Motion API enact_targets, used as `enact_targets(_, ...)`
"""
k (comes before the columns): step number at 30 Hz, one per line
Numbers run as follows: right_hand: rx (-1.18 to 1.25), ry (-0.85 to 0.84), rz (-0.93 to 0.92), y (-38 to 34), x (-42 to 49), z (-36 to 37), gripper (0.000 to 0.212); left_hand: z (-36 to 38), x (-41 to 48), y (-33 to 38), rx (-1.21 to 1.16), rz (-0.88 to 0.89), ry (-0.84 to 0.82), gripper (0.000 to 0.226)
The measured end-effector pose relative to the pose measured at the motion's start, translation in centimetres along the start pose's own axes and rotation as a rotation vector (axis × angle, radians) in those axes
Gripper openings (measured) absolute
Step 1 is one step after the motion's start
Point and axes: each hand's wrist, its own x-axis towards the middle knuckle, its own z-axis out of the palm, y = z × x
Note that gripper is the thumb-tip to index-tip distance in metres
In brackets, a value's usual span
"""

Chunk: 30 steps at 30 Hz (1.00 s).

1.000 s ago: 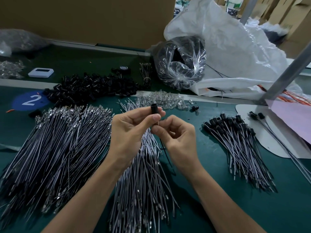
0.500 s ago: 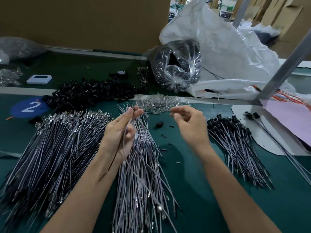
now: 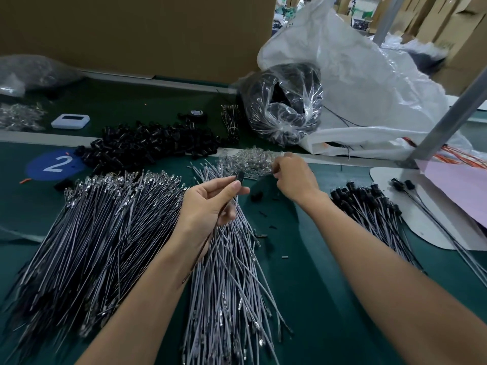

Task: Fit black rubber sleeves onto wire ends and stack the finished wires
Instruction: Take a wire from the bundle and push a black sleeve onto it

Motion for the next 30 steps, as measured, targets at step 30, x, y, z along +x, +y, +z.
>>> enact_targets(30, 0.779, 0.108, -0.174, -3.5, -8.7, -3.8, 0.024, 0.7, -0.5, -0.8, 0.342, 0.358, -0.042, 0.016)
